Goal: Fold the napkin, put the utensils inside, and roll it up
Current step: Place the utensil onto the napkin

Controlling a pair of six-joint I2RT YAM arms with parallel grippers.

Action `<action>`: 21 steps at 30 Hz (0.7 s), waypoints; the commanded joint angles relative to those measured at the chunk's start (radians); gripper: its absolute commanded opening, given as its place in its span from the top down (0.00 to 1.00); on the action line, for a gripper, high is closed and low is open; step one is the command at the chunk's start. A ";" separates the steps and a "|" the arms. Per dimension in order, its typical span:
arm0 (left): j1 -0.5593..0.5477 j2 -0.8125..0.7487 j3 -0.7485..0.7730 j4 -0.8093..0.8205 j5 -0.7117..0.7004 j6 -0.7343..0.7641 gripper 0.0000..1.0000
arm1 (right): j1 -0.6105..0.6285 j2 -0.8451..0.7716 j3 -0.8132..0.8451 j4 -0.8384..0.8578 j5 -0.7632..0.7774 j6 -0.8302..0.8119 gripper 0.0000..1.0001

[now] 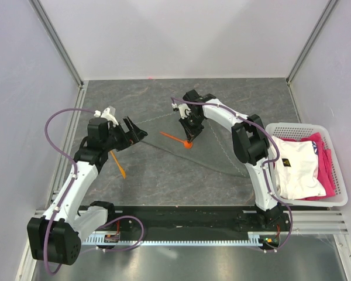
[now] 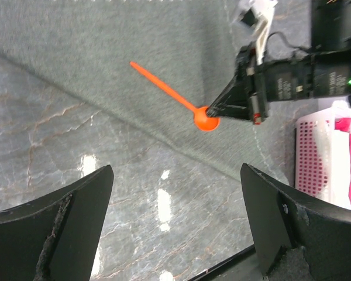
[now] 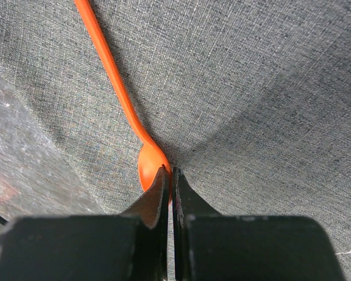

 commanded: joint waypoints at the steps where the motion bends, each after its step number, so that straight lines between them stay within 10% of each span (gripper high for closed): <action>1: 0.006 -0.010 -0.039 0.027 -0.015 -0.005 0.03 | -0.014 0.026 0.045 -0.025 0.037 -0.024 0.93; 10: 0.012 -0.033 -0.160 -0.022 -0.256 -0.036 0.04 | -0.026 -0.007 0.091 -0.037 0.072 -0.027 0.52; 21: 0.018 -0.036 -0.257 -0.125 -0.595 -0.179 0.19 | -0.045 -0.188 0.008 0.023 0.064 -0.001 0.39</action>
